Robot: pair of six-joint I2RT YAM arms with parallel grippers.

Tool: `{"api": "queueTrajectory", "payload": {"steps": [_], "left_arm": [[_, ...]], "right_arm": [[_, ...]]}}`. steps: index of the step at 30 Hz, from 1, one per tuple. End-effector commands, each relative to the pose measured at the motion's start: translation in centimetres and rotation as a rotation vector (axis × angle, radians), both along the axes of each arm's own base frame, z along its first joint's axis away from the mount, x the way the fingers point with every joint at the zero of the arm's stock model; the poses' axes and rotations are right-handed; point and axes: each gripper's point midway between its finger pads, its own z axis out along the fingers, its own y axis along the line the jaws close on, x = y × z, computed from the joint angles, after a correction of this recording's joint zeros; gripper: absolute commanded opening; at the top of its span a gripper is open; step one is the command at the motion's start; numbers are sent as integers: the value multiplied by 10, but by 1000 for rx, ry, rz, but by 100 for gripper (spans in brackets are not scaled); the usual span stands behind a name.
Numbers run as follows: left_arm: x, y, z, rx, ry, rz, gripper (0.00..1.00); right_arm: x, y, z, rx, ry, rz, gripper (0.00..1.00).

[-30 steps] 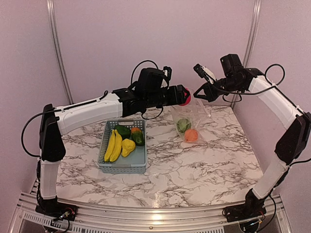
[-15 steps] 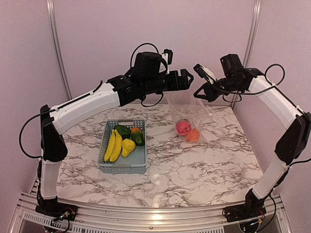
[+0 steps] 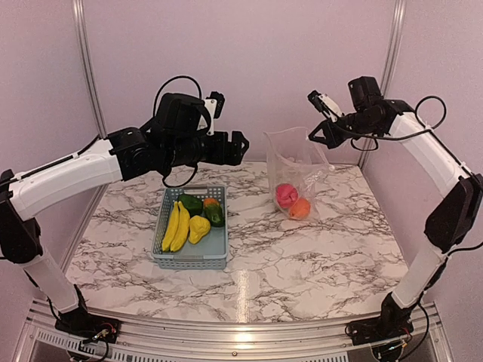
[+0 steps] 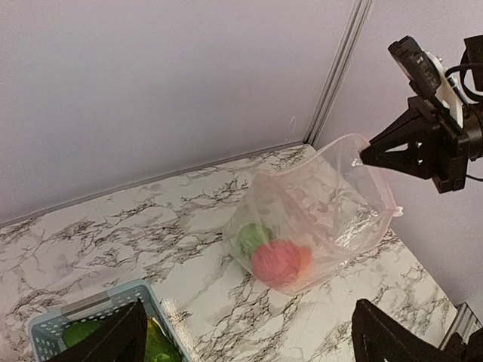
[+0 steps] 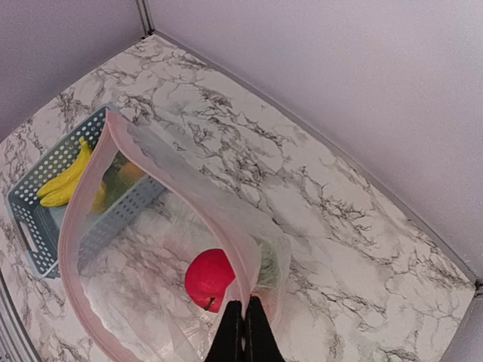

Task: Place the food in the zip-top bag and seal the zipper
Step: Pick up the fake fruit from the bin.

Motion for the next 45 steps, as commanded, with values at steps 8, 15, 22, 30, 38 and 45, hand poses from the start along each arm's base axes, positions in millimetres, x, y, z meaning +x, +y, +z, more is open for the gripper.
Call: {"api": "queueTrajectory", "payload": {"steps": [8,15,22,30,38,45], "left_arm": [[-7,134,-154,305,395,289,92],[-11,129,-190,387,455,195,92],[-11,112,-224,417,517,111,92],[-3,109,-252,458,554,107,89],[6,105,-265,478,578,104,89],[8,103,-280,489,609,108,89]], "right_arm": [[54,-88,78,-58,-253,-283,0],[28,-38,21,-60,-147,-124,0],[13,-16,-12,-18,-41,-46,0],[1,-16,-28,-17,-2,-26,0],[-3,-16,-30,-18,0,-24,0],[-4,-17,-32,-20,-1,-23,0]]}}
